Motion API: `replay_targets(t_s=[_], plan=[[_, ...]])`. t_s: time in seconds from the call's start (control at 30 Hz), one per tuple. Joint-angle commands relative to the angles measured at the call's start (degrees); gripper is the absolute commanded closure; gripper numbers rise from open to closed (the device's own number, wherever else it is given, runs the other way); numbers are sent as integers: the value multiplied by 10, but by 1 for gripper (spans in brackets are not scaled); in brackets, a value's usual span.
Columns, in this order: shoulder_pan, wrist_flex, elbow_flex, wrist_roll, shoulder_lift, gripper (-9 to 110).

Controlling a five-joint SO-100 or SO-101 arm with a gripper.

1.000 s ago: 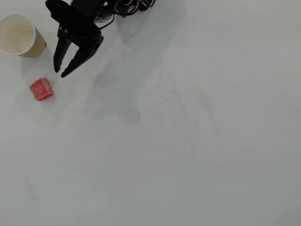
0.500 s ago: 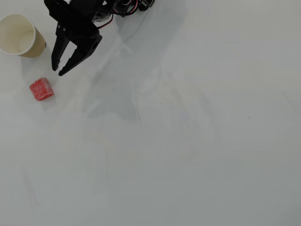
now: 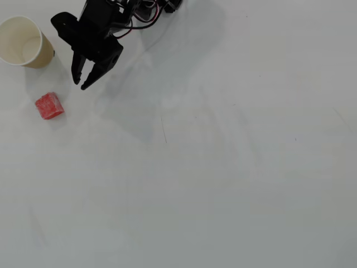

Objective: Pick up the cube and drop it in the cup.

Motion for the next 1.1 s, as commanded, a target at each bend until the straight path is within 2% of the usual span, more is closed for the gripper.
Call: replay_targets(t_s=[0.0,0.37,0.47,0.63,0.8,1.07], plan=[[-7,-6,-143,-9,-47,98],[-10,-6,-213,-9,-93,97],[-10,-5,-229,-9,-111,88],[-5,6,-267,-8,-159,83],[-4,7,-284,-9,-186,67],[-1,12,-294,-9,-205,59]])
